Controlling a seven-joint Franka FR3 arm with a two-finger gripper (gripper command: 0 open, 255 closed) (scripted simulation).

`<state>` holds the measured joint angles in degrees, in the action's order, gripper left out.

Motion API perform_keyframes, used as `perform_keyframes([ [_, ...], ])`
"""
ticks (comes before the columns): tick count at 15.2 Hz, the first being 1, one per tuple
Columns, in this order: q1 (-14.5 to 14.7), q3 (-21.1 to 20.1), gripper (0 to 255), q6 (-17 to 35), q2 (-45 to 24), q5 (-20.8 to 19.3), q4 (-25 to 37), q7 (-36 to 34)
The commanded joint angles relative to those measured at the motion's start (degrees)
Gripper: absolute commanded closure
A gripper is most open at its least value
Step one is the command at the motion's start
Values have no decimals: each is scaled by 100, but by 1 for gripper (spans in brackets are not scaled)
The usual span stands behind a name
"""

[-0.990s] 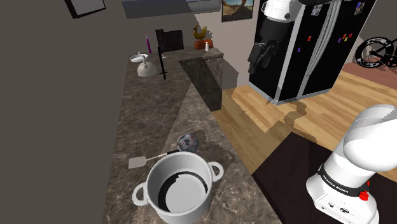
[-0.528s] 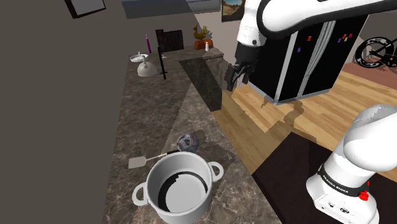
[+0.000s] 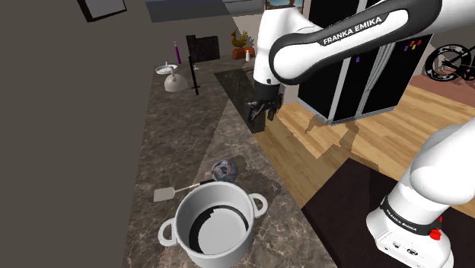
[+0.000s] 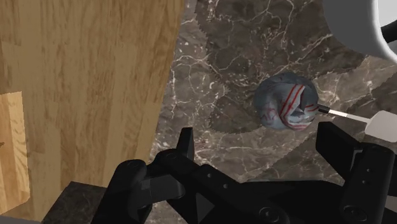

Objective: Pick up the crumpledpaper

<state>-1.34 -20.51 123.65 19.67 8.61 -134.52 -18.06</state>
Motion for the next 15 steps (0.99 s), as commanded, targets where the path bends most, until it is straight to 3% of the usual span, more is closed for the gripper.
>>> perform_keyframes([
  [1, -27, -196, 0, 236, -427, -112, 147, -315],
  [8, -47, -637, 0, 887, -2078, -932, 865, -1512],
  [13, 217, -608, 0, 1102, -3318, -1683, 1611, -2383],
  [15, 261, -570, 0, 1173, -3424, -1745, 1630, -2440],
])
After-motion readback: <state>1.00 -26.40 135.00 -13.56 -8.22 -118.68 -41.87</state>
